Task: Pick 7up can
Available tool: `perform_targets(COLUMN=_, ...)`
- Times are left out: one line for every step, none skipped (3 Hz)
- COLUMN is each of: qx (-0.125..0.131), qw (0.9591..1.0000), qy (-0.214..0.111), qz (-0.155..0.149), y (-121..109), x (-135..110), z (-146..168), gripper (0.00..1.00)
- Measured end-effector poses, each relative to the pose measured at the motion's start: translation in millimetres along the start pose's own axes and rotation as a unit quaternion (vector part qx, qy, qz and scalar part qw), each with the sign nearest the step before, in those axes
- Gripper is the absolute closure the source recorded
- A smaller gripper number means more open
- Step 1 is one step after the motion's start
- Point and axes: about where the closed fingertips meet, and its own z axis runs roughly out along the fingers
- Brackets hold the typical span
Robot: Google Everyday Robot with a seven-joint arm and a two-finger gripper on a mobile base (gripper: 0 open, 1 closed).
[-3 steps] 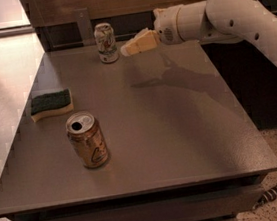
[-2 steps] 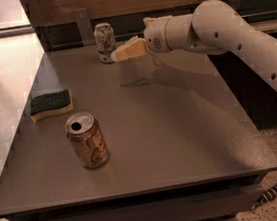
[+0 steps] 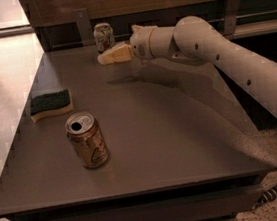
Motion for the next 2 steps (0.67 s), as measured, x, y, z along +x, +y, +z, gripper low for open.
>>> perform_targets(qx=0.010, qw=0.9999, qy=0.000, qz=-0.001, y=-14, x=2, z=7, gripper=0.00)
perform_targets(qx=0.014, qw=0.9999, qy=0.009, qz=-0.003, y=-30, x=3, z=12, gripper=0.00)
